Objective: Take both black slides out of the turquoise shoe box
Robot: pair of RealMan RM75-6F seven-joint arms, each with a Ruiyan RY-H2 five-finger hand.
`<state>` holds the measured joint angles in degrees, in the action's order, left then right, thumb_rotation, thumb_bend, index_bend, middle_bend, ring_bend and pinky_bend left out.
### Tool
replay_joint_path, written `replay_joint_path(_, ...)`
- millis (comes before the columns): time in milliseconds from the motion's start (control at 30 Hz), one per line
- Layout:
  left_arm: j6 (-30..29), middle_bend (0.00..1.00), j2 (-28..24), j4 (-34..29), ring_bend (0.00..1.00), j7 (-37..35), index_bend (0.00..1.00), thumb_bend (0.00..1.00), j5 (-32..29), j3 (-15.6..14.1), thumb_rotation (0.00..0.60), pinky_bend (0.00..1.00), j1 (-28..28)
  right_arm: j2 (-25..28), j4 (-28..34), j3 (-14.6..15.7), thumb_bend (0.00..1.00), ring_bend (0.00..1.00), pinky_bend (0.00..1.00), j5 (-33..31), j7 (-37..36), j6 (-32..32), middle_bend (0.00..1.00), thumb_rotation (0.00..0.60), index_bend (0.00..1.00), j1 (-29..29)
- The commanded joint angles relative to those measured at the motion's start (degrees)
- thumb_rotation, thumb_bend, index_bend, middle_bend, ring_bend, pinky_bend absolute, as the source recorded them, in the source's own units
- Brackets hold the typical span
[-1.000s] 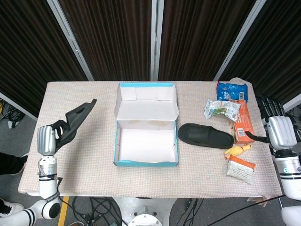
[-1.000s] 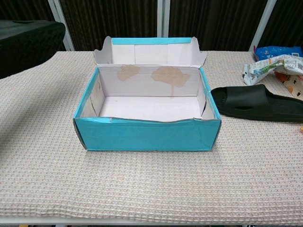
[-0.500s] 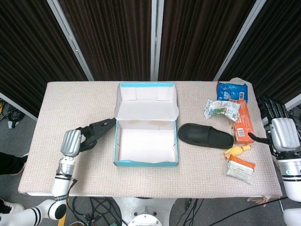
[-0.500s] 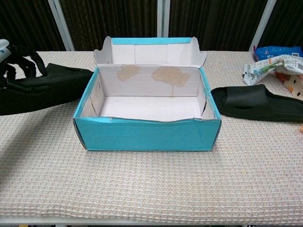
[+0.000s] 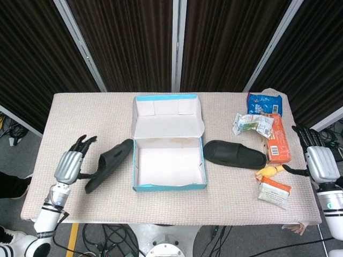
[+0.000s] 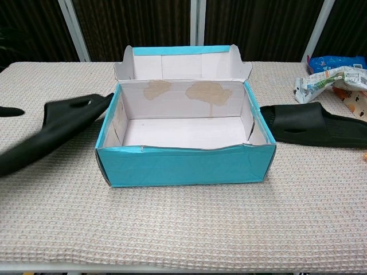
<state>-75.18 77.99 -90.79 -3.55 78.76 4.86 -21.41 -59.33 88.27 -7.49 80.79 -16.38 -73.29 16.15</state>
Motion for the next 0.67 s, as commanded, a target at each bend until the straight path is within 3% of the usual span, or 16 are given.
replay_joint_path(33,-0.6,0.07,-3.6,-0.7,0.0,-3.6,0.07,0.0,-1.3,-0.5,0.6,0.18,2.5,0.3,0.3,1.4,0.0,0.0,0.0,0.7,-1.2,0.9,0.0,0.6,0.0,-0.9)
replay_joint_path(200,-2.7,0.08,-5.6,1.9,0.01,-5.0,0.07,0.0,-4.4,0.2,0.6,0.18,5.5,-1.0,-0.2,2.1,0.0,0.0,0.0,2.0,-2.4,-1.5,0.0,0.6,0.0,-2.3)
replay_joint_path(367,-8.0,0.11,-5.2,7.1,0.04,2.2,0.11,0.0,-6.8,0.2,0.6,0.18,9.4,-1.1,0.6,3.5,0.08,0.0,0.0,4.6,-2.9,-4.9,0.0,0.6,0.0,-4.5)
replay_joint_path(667,-12.7,0.12,-8.3,4.2,0.04,1.0,0.13,0.0,-4.6,-3.1,0.6,0.17,16.1,-2.1,1.8,5.7,0.09,0.0,0.0,7.6,-3.8,-10.5,0.0,0.6,0.0,-8.5)
